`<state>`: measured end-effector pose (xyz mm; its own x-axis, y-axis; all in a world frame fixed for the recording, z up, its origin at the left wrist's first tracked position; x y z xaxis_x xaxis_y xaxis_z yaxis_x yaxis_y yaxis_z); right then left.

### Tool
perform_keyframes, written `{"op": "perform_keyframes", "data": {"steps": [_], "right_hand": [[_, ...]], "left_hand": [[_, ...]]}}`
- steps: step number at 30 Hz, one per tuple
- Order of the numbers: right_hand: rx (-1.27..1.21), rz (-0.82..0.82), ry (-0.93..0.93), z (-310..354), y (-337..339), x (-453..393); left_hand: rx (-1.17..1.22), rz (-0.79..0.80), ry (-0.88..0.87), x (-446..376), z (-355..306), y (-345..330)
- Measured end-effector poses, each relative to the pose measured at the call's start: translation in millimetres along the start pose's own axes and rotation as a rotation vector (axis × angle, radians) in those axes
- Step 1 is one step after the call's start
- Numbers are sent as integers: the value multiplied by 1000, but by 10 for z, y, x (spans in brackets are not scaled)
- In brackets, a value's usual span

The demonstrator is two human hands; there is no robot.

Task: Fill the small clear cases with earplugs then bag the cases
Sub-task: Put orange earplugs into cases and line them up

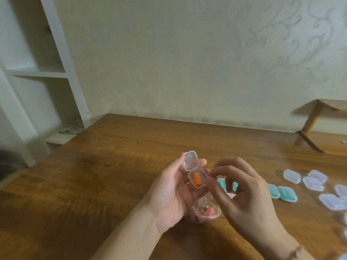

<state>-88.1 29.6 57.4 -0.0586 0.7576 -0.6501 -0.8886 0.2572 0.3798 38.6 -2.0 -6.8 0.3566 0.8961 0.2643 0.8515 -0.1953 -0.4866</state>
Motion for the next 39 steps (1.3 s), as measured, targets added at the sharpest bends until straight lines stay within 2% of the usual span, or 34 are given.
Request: {"op": "perform_keyframes", "data": {"steps": [5, 10, 12, 17, 21, 23, 27, 30, 33, 39], "right_hand": [[102, -22, -61, -64, 48, -11], [369, 45, -147, -256, 84, -49], [391, 149, -163, -295, 38, -51], [455, 579, -222, -378, -290, 76], [565, 714, -237, -415, -449, 119], [610, 734, -218, -449, -529, 117], [608, 585, -53, -357, -585, 0], [651, 633, -90, -390, -673, 24], [686, 621, -37, -292, -689, -21], [732, 759, -158, -337, -686, 3]], "left_hand": [[172, -123, 23, -5, -19, 113], [265, -289, -50, -16, -152, 302], [332, -331, -77, -34, -187, 384], [403, -411, -57, -116, -138, 529], [372, -413, -33, -155, -83, 520], [369, -411, -31, -168, -76, 518], [350, -419, -37, -177, -82, 539], [316, -413, -17, -178, -62, 538], [312, -410, -15, -192, -53, 540], [303, -415, -29, -226, -86, 584]]}}
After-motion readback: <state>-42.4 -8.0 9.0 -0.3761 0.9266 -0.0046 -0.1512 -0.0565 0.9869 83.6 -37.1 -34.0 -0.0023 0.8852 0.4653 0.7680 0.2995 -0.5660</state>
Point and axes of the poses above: each hand's wrist, its own x-axis away from the middle knuckle, its own y-axis out of the back of the hand, z = x × y, the point moved 8 cm from there along -x, towards the middle knuckle, and after that the axes turned 12 degrees about -x, right-handed, at the moved point
